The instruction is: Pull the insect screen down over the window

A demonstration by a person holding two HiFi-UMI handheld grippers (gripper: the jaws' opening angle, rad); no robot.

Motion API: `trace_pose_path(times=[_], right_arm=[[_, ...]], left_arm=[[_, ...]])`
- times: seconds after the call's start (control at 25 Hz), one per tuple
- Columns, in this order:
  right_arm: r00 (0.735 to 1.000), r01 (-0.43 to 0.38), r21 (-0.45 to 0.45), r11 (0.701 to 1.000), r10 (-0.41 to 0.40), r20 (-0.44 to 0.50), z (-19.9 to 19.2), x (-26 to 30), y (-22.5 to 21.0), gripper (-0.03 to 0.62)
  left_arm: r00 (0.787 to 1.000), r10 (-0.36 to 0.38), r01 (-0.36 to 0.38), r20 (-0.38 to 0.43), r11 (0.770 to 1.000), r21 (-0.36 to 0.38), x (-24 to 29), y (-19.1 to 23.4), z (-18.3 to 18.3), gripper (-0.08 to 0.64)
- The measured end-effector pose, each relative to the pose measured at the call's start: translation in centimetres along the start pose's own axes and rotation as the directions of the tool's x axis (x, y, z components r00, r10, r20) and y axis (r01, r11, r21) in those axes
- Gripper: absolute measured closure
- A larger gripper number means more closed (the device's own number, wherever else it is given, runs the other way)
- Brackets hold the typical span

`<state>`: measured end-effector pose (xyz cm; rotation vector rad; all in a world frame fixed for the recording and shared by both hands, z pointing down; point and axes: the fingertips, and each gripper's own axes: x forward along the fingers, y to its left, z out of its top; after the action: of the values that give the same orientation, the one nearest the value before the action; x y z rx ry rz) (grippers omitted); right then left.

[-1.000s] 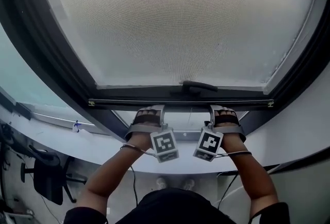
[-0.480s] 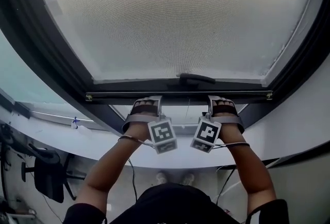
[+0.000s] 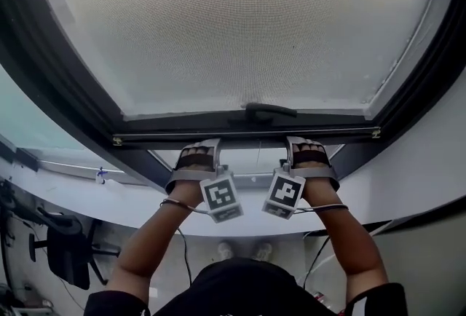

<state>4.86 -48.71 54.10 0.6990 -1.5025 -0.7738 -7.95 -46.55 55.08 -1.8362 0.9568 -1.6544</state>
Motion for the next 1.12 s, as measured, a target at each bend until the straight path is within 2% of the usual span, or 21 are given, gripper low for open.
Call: trace_pose_path(times=[0.2,0.4,0.6,1.12], right_arm=[[1.000,0.029,0.033,0.999,-0.029,0.006,0.3,0.2,-0.6,0.288],[0.996,0.085,0.040,0.996,-0.085,-0.007,0.3,0.6,-1.0,0.290],[0.989,0.150,0.060,0.987,-0.150,-0.009,0.6,0.6,-1.1,0.290],[0.991,0.128,0.107,0.986,-0.132,0.025,0.6,0.3,-1.4,0.290]], left_arm=[[1.000,0.008,-0.008,-0.006,1.000,-0.001,0.3,0.3,0.0,0.210],[0.996,0.085,-0.083,-0.039,0.996,0.036,0.8,0.7,-0.2,0.212],[0.988,0.143,-0.141,-0.061,0.989,0.040,1.0,0.7,-0.2,0.213],[0.989,0.136,-0.135,-0.061,0.991,0.012,0.7,1.1,0.0,0.225]])
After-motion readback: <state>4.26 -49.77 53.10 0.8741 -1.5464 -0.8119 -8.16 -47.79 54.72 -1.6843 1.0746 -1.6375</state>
